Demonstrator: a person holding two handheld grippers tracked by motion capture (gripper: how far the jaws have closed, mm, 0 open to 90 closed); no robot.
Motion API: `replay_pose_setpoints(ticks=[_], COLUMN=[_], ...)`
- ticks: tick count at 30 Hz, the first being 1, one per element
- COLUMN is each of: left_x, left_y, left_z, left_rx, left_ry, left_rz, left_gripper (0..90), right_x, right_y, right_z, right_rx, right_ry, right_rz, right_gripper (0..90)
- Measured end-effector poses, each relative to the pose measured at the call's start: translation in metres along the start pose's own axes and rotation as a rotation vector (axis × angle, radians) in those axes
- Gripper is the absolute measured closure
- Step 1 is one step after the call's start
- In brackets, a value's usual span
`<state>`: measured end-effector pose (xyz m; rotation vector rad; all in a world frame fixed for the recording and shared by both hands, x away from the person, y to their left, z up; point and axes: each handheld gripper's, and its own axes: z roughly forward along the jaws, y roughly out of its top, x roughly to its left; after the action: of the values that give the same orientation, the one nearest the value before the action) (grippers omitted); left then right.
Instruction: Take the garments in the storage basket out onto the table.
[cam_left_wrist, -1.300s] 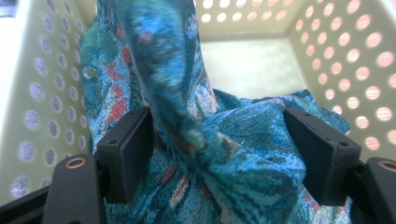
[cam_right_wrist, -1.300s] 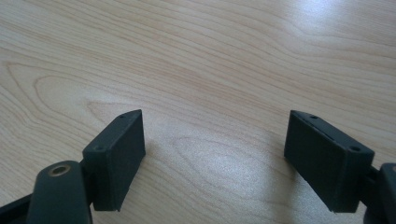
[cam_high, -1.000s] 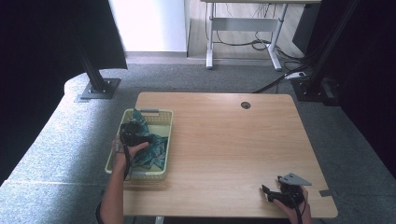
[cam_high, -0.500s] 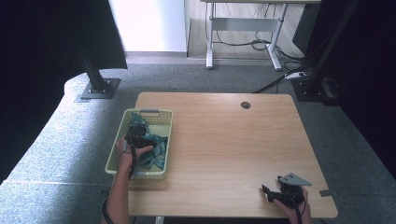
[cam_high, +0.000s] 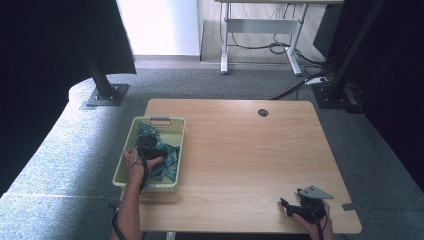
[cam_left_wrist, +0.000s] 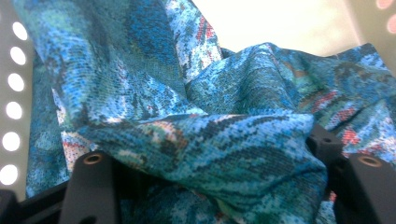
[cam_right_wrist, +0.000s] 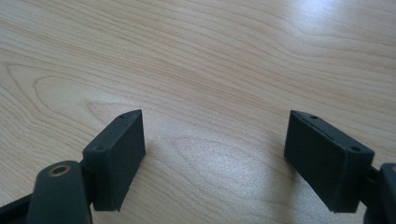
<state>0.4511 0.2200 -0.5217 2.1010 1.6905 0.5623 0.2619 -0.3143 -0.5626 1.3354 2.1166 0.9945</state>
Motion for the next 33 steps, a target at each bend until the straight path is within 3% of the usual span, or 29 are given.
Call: replay_pose_setpoints(ticks=[2, 6, 12, 17, 25, 29, 33], left_x=[-0.002, -0.001, -0.003, -0.009, -0.006, -0.004, -0.001], left_y=[0.001, 0.0, 0.001, 0.003, 0.005, 0.005, 0.005], left_z=[0.0, 0.0, -0.001, -0.002, -0.007, -0.011, -0.02], left_rx=[-0.005, -0.018, -0.029, -0.013, 0.006, -0.016, -0.076], left_ry=[0.005, -0.019, -0.031, -0.025, -0.088, -0.1, -0.138], left_rz=[0.023, 0.007, 0.028, 0.045, 0.025, 0.03, -0.016], left_gripper=[36.9, 41.4, 59.8, 68.6, 72.6, 72.9, 73.1], right_x=[0.0, 0.0, 0.0, -0.001, -0.001, -0.001, -0.001], right_y=[0.0, 0.0, 0.001, 0.001, 0.0, 0.0, 0.001], right_z=[0.0, 0.0, 0.0, 0.0, 0.0, 0.0, 0.0], right_rx=[0.0, 0.002, 0.003, 0.003, 0.003, 0.003, 0.006], right_ry=[0.001, 0.003, 0.004, 0.005, 0.007, 0.008, 0.004], right_rz=[0.0, -0.002, -0.003, -0.003, -0.007, -0.007, -0.003], right_gripper=[19.5, 19.5, 19.5, 19.5, 19.5, 19.5, 19.5])
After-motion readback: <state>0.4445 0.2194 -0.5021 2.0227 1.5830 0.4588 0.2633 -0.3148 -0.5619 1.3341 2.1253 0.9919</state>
